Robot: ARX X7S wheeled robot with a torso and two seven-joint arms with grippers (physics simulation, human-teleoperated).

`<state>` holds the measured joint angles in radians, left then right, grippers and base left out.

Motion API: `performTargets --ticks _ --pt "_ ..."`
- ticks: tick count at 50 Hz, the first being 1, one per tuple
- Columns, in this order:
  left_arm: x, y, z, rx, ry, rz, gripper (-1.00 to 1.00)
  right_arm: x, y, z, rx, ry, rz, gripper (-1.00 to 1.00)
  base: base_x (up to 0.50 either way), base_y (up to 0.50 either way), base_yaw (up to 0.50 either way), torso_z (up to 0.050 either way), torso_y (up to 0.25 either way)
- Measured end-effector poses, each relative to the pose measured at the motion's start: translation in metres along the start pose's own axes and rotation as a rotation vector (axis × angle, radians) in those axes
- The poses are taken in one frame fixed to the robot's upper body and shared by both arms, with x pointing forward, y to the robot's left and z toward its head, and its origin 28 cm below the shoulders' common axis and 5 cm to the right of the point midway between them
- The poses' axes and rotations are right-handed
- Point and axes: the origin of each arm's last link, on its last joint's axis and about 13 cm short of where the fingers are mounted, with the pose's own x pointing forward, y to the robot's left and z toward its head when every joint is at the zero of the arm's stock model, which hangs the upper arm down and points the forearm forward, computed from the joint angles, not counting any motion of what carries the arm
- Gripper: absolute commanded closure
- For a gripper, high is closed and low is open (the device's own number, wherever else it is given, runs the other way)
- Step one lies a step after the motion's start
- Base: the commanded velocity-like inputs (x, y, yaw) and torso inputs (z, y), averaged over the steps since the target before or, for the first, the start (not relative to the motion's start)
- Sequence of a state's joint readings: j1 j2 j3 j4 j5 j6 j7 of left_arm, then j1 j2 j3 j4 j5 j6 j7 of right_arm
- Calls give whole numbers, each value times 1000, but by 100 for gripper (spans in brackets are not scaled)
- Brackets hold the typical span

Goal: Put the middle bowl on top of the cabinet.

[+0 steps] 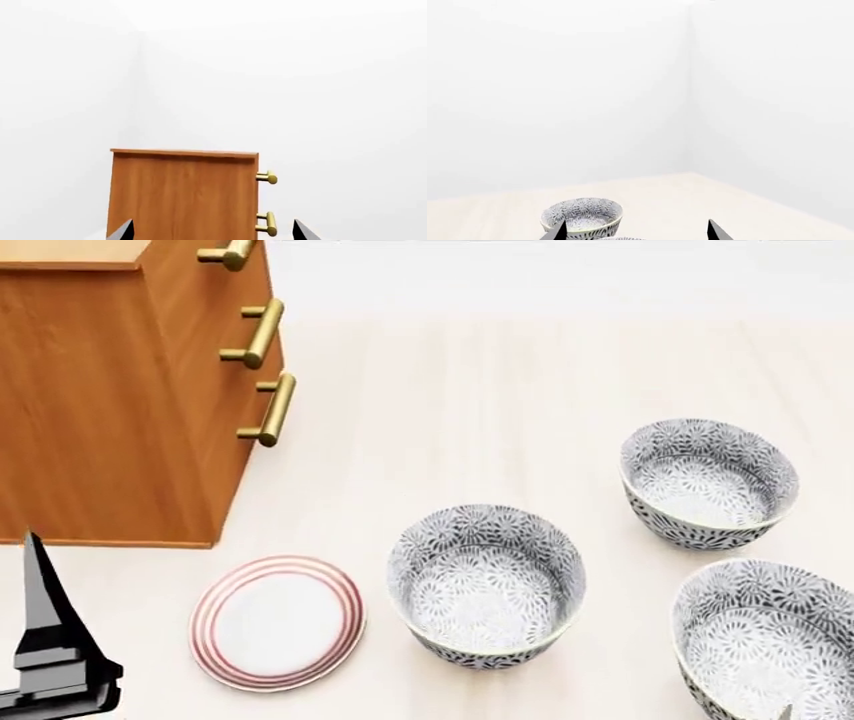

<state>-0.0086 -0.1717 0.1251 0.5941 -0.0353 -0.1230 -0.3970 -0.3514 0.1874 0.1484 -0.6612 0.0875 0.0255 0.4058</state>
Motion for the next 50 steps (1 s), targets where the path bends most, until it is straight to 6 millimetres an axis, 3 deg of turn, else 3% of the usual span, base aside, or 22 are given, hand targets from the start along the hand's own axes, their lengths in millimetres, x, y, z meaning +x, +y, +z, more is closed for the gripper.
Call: performTargets --ticks 7,23,35,40,50 --pt "-1 1 3 -6 -4 1 -100 -3 -2 5 -11 -19 -17 -100 451 0 0 0 0" --pt "0 1 1 -8 11 1 -100 -15 -17 24 9 -101 -106 -100 17 0 0 0 0" --pt "0 0 0 -9 15 -1 -100 -21 -25 33 17 -147 -145 -100 500 0 0 0 0" --pt "0 1 0 -10 23 3 -100 -22 -25 34 9 -152 -154 -100 0 0 0 0 0" --pt "-3 2 -5 -118 174 49 -100 -22 -26 34 -2 -152 -165 -100 0 0 0 0 0"
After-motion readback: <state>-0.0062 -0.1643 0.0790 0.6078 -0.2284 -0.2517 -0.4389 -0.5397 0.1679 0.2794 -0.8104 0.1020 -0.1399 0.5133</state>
